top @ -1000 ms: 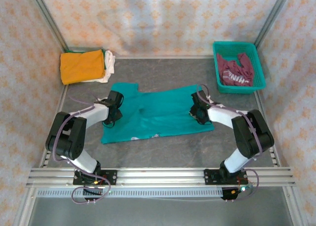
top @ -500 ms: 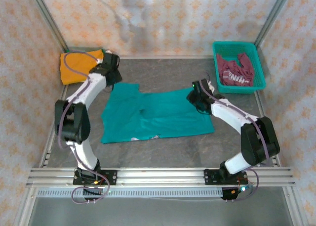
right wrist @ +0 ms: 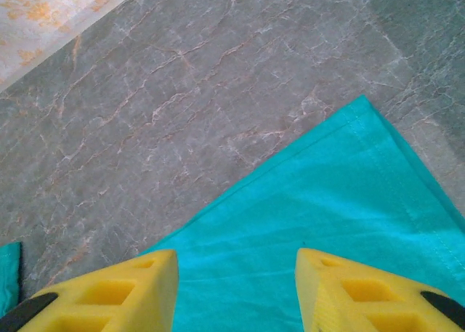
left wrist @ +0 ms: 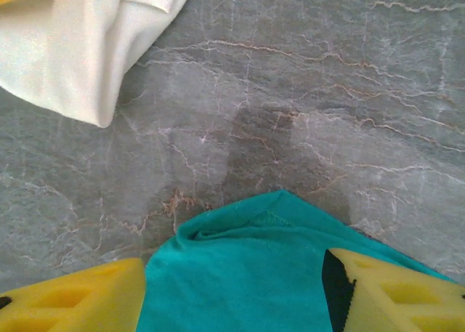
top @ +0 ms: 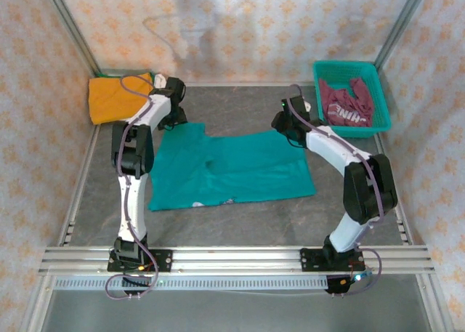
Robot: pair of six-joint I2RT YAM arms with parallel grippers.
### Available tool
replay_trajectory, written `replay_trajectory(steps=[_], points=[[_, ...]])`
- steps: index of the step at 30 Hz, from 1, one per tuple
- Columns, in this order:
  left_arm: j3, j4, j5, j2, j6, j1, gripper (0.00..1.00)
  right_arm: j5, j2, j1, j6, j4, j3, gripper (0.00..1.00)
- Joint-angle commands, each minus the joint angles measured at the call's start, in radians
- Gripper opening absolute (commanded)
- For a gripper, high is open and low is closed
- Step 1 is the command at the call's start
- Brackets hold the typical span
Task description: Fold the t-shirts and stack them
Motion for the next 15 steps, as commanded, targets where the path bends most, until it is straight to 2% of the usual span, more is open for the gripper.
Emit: replay_trajectory(steps=[1,6,9,11,13,15], points=[[0.037,-0.058,-0.025,0.024,0.028,0.005,0.65,0.004,-0.014,-0.014,-0.021,-0.015,0.001,0.47],[0.055,-0.025,-0.002,0.057,0.041,0.005,0.48,0.009,-0.033,-0.023,-0.015,-0.001,-0.033,0.47],[0.079,-0.015,0.003,0.07,0.057,0.005,0.26,0.013,-0.011,-0.032,-0.012,-0.028,-0.018,0.48],[0.084,0.0,-0.006,0.067,0.067,0.005,0.19,0.013,0.029,-0.042,-0.021,-0.077,0.022,0.48],[0.098,0.004,-0.017,0.061,0.081,0.005,0.05,0.011,0.084,-0.05,-0.047,-0.144,0.087,0.48],[0.111,0.006,-0.028,0.048,0.094,0.005,0.05,0.023,0.137,-0.054,-0.068,-0.193,0.142,0.49]])
